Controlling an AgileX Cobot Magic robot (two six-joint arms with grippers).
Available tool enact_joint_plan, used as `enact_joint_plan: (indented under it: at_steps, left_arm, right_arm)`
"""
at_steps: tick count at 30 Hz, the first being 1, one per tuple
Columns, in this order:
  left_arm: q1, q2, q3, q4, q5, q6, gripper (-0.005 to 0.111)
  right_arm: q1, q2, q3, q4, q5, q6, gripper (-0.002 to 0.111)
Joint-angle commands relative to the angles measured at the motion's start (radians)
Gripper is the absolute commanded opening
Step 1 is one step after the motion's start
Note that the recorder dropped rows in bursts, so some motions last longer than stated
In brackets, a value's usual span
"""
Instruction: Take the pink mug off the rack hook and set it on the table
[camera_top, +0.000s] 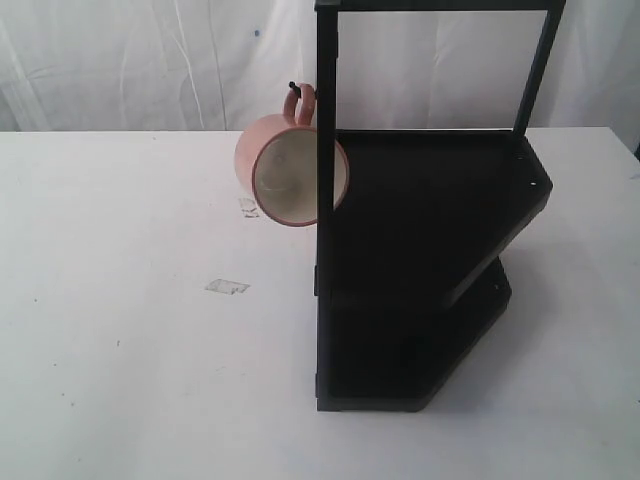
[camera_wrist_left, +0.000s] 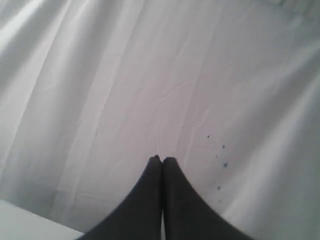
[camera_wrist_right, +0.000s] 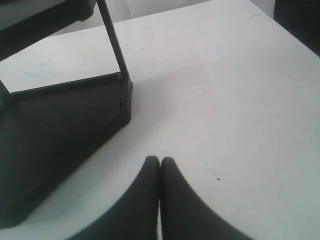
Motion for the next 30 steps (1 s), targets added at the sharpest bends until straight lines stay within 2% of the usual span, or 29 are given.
enact_joint_plan:
  at_steps: [1, 4, 8, 12, 14, 16, 17, 18, 19, 20, 21, 22, 23, 24, 25, 27, 29, 30]
  left_arm:
    - [-0.008, 0.005, -0.024, 0.249, 0.212, 0.025, 0.000]
    - [-0.008, 0.035, 0.011, 0.247, 0.298, -0.054, 0.000]
    - [-0.008, 0.090, 0.085, 0.247, 0.311, -0.092, 0.000]
    - [-0.017, 0.187, 0.103, 0.247, 0.440, -0.102, 0.000]
    - [-0.051, 0.241, 0.103, 0.247, 0.420, -0.114, 0.000]
    - [-0.092, 0.298, 0.103, 0.247, 0.344, -0.299, 0.000]
    - [-0.128, 0.325, 0.103, 0.261, 0.239, -0.493, 0.000]
    - [-0.149, 0.338, 0.103, 0.375, 0.114, -0.512, 0.000]
    - [-0.154, 0.342, 0.103, 0.451, 0.055, -0.518, 0.000]
    - [-0.155, 0.351, 0.063, 0.578, 0.086, -0.578, 0.000]
    - [-0.155, 0.362, 0.009, 0.633, 0.200, -0.637, 0.000]
    - [-0.155, 0.387, -0.083, 0.682, 0.432, -0.708, 0.000]
    - [-0.155, 0.413, -0.130, 0.687, 0.566, -0.709, 0.000]
    - [-0.155, 0.458, -0.198, 0.685, 0.660, -0.694, 0.000]
    - [-0.155, 0.492, -0.233, 0.680, 0.693, -0.650, 0.000]
    - [-0.155, 0.575, -0.310, 0.541, 0.775, -0.421, 0.000]
    - [-0.174, 0.631, -0.368, 0.329, 0.885, -0.133, 0.000]
    - [-0.190, 0.662, -0.397, 0.191, 0.940, 0.063, 0.000]
  right_arm:
    - [-0.002, -0.006, 0.001, -0.010, -0.005, 0.003, 0.000]
    - [-0.002, -0.006, 0.001, -0.010, -0.005, 0.003, 0.000]
    - [-0.002, -0.006, 0.001, -0.010, -0.005, 0.003, 0.000]
    - [-0.002, -0.006, 0.001, -0.010, -0.005, 0.003, 0.000]
    - [-0.002, -0.006, 0.001, -0.010, -0.005, 0.003, 0.000]
    - [-0.002, -0.006, 0.001, -0.010, -0.005, 0.003, 0.000]
    - [-0.002, -0.006, 0.001, -0.010, -0.005, 0.003, 0.000]
    - [-0.002, -0.006, 0.001, -0.010, -0.005, 0.003, 0.000]
    - [-0.002, -0.006, 0.001, -0.010, -0.005, 0.003, 0.000]
    - [-0.002, -0.006, 0.001, -0.010, -0.005, 0.003, 0.000]
    - [-0.002, -0.006, 0.001, -0.010, -0.005, 0.003, 0.000]
    - [-0.002, -0.006, 0.001, -0.010, -0.005, 0.003, 0.000]
    - [-0.002, -0.006, 0.001, -0.010, -0.005, 0.003, 0.000]
    - [-0.002, -0.006, 0.001, -0.010, -0.005, 0.003, 0.000]
    - [-0.002, -0.006, 0.001, -0.010, -0.005, 0.003, 0.000]
    - [-0.002, -0.006, 0.001, -0.010, -0.005, 0.003, 0.000]
    - [-0.002, -0.006, 0.001, -0.010, -0.005, 0.003, 0.000]
    - [-0.002, -0.006, 0.001, -0.010, -0.005, 0.003, 0.000]
